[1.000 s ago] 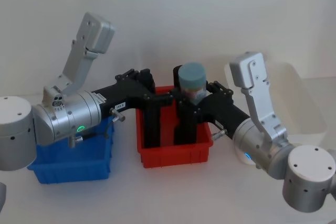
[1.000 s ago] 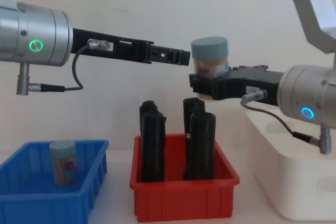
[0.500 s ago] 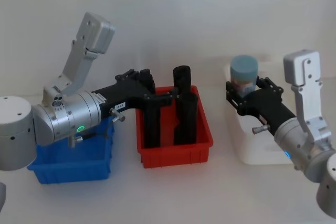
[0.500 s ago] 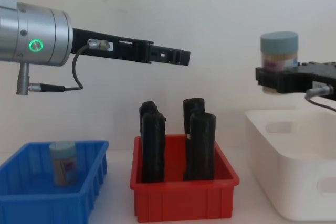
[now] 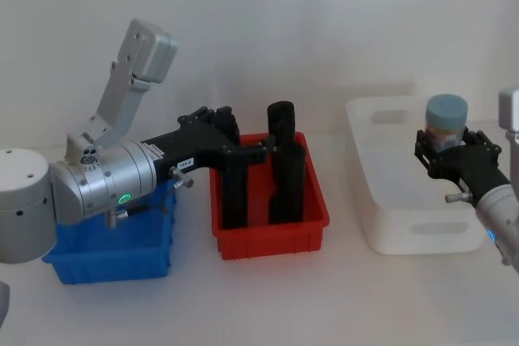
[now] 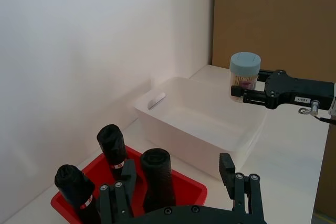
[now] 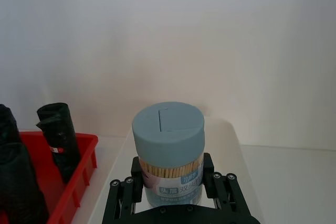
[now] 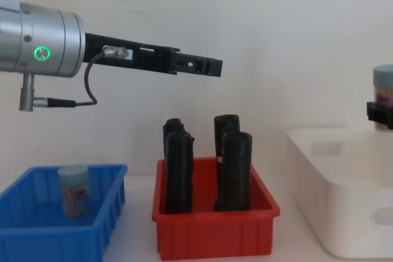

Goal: Pick the cotton swabs from the blue box and place them into the white box.

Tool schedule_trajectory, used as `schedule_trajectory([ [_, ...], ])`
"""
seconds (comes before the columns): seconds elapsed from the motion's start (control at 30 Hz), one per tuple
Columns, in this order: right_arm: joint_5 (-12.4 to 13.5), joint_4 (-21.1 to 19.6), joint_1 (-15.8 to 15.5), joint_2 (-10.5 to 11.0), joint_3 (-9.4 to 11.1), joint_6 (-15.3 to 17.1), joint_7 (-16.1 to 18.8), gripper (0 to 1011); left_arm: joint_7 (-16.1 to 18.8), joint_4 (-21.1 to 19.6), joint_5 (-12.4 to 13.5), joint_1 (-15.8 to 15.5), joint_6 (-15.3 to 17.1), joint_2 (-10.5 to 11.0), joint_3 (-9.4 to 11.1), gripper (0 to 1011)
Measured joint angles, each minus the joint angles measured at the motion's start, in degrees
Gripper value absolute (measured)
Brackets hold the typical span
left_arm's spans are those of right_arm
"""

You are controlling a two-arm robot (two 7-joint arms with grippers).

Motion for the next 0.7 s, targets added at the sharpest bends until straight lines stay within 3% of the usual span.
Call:
schedule_trajectory([
  [0.57, -0.29, 14.24, 6.03, -0.44, 1.22, 1.53, 0.82, 646, 0.00, 0.00, 0.00, 0.00, 0.00, 0.00, 0.00, 1004],
  [0.7, -0.69, 16.27, 6.96, -0.64, 1.23, 1.53, 1.26, 768, 0.00, 0.00, 0.00, 0.00, 0.00, 0.00, 0.00, 1004],
])
